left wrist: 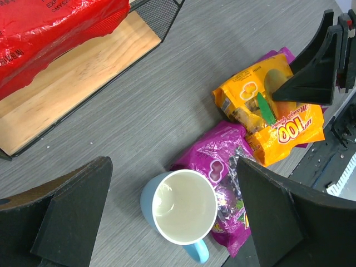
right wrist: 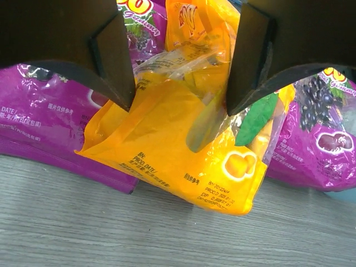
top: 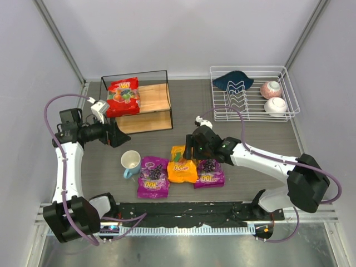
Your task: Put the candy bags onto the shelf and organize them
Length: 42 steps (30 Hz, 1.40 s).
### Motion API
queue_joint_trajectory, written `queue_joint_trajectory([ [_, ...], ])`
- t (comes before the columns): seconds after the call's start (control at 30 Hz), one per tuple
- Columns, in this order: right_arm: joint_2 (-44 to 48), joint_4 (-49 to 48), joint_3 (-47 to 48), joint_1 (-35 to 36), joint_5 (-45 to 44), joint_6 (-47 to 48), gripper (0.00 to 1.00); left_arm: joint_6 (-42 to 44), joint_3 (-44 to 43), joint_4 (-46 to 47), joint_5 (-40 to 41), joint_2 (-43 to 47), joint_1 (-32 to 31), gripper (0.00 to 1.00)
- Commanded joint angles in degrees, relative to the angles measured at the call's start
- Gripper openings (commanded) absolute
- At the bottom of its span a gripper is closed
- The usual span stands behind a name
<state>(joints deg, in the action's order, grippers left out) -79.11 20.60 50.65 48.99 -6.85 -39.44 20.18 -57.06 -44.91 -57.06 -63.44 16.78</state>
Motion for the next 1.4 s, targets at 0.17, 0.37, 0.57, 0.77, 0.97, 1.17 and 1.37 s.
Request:
queue_joint_trajectory([
  [0.17,2.03,1.90,3.31,-0.04,-3.44,6.73,0.13,1.17,-1.47,-1.32,-1.57,-0.63,-0.08,1.00],
  [0.37,6.16,0.24,7.53,-0.12,2.35,17.63,0.01,1.44,-1.48,-1.76,-0.95,0.68,-0.08,1.00],
  [0.57,6.96,-2.76,10.16,-0.13,27.30,30.64,0.01,1.61,-1.48,-2.20,-1.48,0.77,-0.08,1.00],
  [0.77,1.34,-0.65,14.11,-0.13,34.23,34.01,0.71,2.05,-2.35,-2.90,-4.20,-0.02,-0.16,1.00],
  [0.97,-0.79,0.32,15.45,-1.27,1.24,18.10,0.75,6.88,-4.37,-6.24,-3.85,0.07,-3.31,1.00],
  [1.17,7.02,-6.70,4.05,-1.27,-8.67,2.98,0.75,11.46,-7.19,-9.67,-2.45,-0.89,-13.93,1.00],
  [1.37,18.37,-8.56,-3.88,-1.27,-16.79,-3.71,0.75,7.69,-10.00,-5.22,-0.17,-5.28,-28.25,1.00],
])
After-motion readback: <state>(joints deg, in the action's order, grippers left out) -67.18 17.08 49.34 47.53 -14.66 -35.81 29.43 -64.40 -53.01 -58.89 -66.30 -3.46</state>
